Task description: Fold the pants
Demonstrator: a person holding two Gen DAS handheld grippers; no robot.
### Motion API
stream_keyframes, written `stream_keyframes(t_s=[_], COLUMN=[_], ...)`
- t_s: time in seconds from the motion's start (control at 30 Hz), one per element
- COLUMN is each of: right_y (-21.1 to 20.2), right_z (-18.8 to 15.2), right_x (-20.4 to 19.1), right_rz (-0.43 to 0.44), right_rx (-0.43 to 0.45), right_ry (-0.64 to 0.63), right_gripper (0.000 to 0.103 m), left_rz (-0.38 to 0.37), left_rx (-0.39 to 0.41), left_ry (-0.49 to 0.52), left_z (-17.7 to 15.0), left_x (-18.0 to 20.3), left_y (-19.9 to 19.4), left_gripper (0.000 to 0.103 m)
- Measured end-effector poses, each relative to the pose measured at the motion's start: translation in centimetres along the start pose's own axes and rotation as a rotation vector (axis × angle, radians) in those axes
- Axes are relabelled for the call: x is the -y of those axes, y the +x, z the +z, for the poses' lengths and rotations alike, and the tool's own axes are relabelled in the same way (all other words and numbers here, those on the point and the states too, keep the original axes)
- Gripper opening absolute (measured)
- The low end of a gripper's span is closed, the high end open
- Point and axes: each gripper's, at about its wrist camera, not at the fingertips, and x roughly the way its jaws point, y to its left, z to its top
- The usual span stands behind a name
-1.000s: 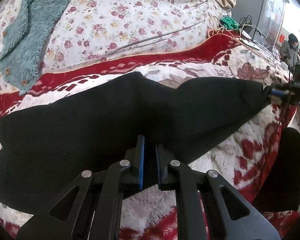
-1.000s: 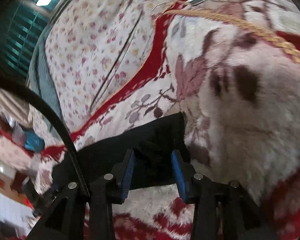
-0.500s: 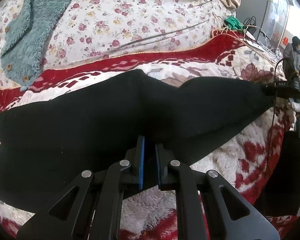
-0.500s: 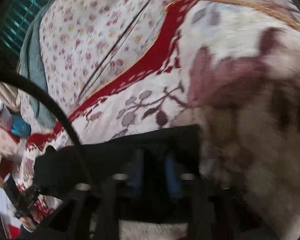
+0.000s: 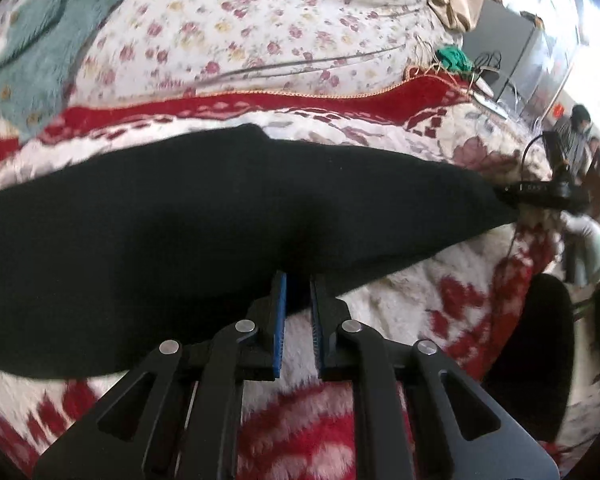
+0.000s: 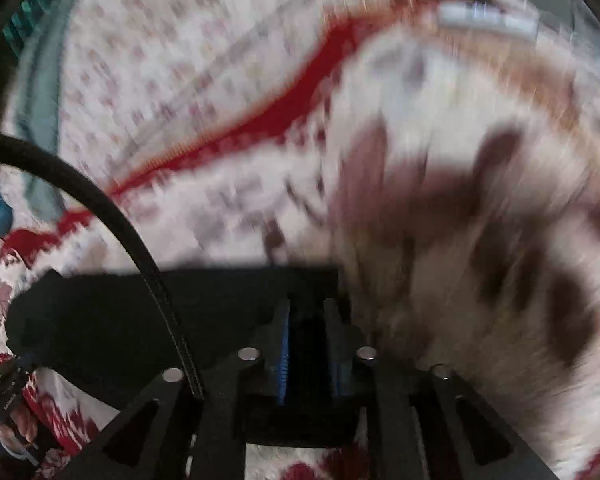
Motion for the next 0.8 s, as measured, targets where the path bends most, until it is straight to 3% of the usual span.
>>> stream_keyframes(t_s=[0.07, 0.13, 0.23, 0.27, 0.3, 0.47, 0.67, 0.8], right_y=[-1.8, -4.0, -6.7, -7.0, -7.1, -3.9, 0.2, 2.2], right_z=[0.3, 0.3, 0.0, -0.3, -1.0, -4.2, -8.5, -11.2], right_x=[0.0, -0.6, -3.8, -5.0, -7.1, -18.0, -30.6, -36.0], right_rz=[-0.010, -0.012, 0.119, 0.171, 0.250, 0.478, 0.491, 0.484], right_rx=[0.058, 0.126, 0.223, 0.244, 0.259, 0.226, 0.179, 0.202], right_ry=[0.010, 0.018, -0.054, -0.076, -0.103, -0.285, -0.608, -0.765], right_gripper=[0.021, 0.028, 0.031, 0.039, 0.049, 0.051, 0.051, 0.051], left_rz=[-0.003, 0.003, 0.035, 0.050, 0.061, 0.129, 0.084, 0.080], left_rx=[-0.004, 0.019, 0.067, 0.076, 0.085, 0.105, 0.146, 0.187], left_ry=[-0.035, -0.069, -0.144, -0.183, -0.214, -0.339, -0.555, -0.598], left_z=[-0.1, -0.2, -0.3, -0.5, -0.8, -2.7, -4.1, -3.7], left_x=[-0.8, -1.7, -3.7, -4.7, -5.6, -9.9, -14.8, -16.1], left_y=[-1.1, -2.8, -5.5, -6.3, -6.9, -9.0, -10.1, -9.9], left_gripper=[0.037, 0.037, 0.049, 0.055, 0.057, 0.057, 0.057, 0.057])
